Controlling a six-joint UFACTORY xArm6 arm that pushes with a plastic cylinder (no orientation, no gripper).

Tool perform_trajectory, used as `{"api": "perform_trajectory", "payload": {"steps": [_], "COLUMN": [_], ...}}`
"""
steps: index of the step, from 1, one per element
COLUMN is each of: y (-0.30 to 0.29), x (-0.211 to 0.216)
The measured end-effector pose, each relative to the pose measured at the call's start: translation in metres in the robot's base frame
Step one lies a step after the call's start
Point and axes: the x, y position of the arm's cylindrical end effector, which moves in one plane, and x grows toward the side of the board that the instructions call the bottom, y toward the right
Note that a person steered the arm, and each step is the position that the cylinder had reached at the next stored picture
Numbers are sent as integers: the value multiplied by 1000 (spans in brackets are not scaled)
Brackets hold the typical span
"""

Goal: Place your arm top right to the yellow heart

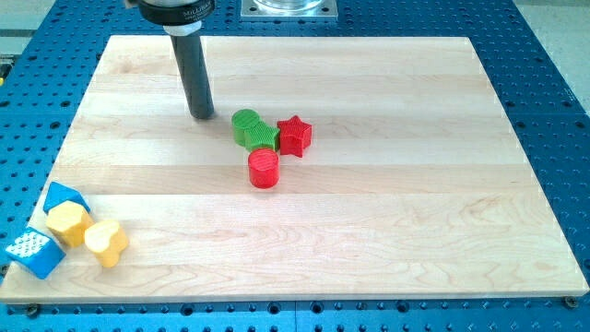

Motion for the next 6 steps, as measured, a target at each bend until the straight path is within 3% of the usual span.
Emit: {"api": "perform_trajectory", "payload": {"steps": [4,5,6], "y": [6,-20,-44], "x": [5,13,99]}}
